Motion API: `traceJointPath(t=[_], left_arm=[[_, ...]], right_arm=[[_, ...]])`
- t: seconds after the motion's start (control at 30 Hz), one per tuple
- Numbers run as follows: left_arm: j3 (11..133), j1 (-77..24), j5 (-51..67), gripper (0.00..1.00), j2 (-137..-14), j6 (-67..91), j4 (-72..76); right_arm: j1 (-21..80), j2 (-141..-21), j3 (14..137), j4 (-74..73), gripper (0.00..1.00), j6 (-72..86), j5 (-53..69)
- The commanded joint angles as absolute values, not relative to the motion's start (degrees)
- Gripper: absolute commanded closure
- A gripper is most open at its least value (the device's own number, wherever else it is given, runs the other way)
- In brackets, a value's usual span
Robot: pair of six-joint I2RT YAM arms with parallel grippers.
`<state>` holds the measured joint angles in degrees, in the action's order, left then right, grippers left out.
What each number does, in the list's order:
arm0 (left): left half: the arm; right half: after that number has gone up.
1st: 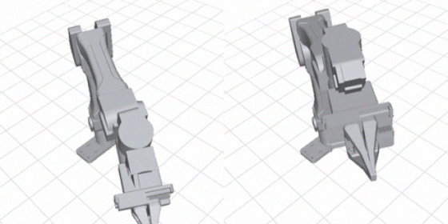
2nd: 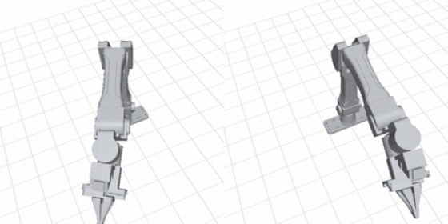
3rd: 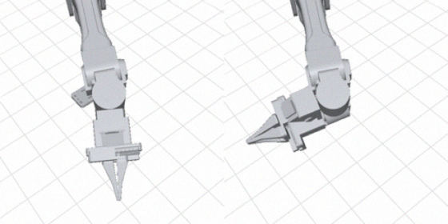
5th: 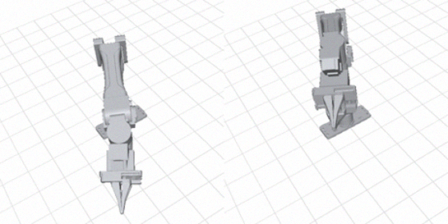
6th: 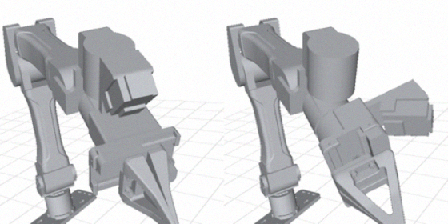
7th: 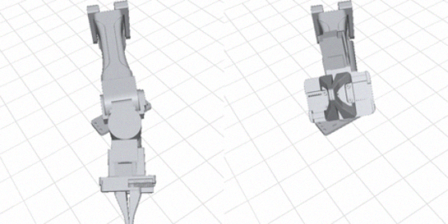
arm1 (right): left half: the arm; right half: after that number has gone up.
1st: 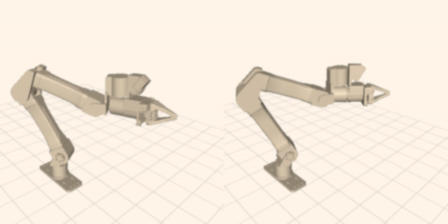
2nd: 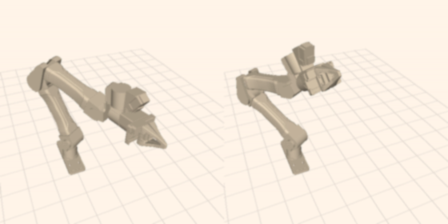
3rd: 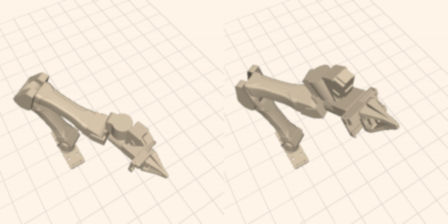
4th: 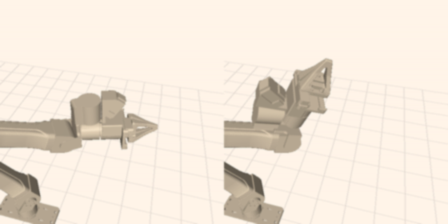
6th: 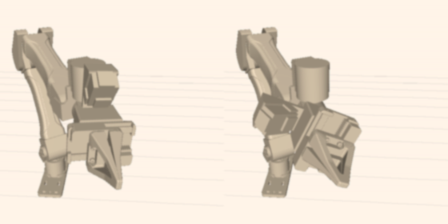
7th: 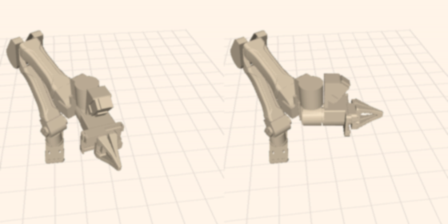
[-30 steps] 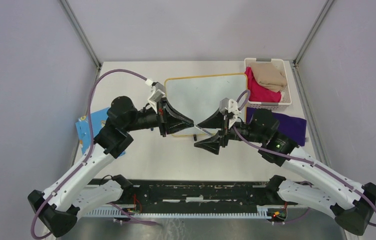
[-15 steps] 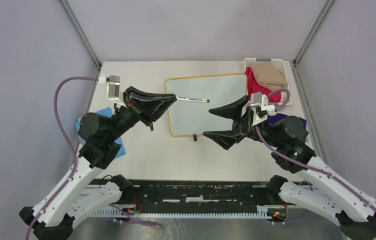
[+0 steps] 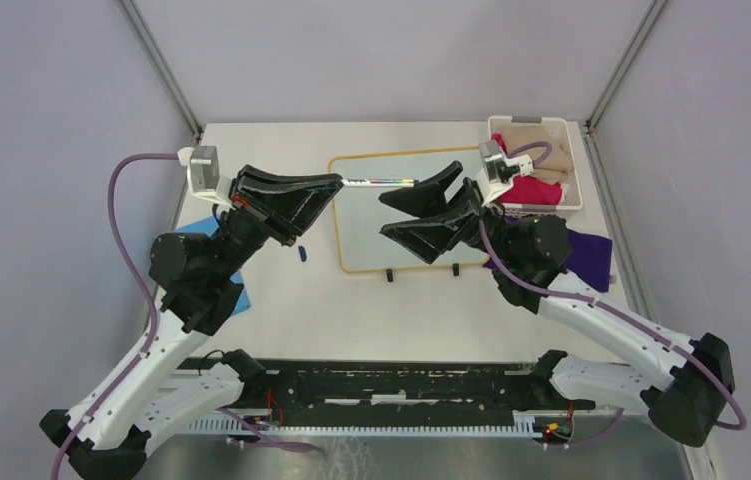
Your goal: Write a sentence on the whiteboard
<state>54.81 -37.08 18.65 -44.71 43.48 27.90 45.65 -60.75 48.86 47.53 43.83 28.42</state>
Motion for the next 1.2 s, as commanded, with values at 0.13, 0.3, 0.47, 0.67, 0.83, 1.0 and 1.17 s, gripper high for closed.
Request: traceJointPath(t=[0.13, 0.3, 0.47, 0.67, 0.83, 1.0, 1.17], left_arm=[[53.01, -37.00, 16.10, 0.98, -44.20, 49.04, 32.59], [53.00, -37.00, 16.84, 0.98, -44.37, 49.56, 32.34], [53.33, -37.00, 17.48, 0.98, -45.05, 49.64, 32.34], [54.10, -37.00, 18.06, 0.98, -45.65, 49.73, 31.39], [54.67, -37.00, 18.09, 0.98, -45.99, 49.48, 30.50], [54.76, -37.00, 18.07, 0.98, -46.21, 49.48, 30.48], [54.71, -37.00, 18.01, 0.98, -46.07, 49.38, 29.97]], right_arm=[[44.20, -65.53, 56.06, 64.77, 0.25, 56.08, 29.69], [44.01, -66.15, 58.51, 60.12, 0.30, 53.55, 30.07], [43.96, -66.61, 58.75, 60.01, 0.42, 53.94, 30.39], [43.78, -66.82, 60.66, 56.54, 0.46, 52.72, 32.05], [43.85, -65.93, 60.78, 53.37, 0.53, 50.98, 32.30], [43.80, -65.53, 60.70, 52.11, 0.60, 50.12, 31.91], [43.84, -65.27, 60.82, 51.14, 0.66, 49.26, 31.47]])
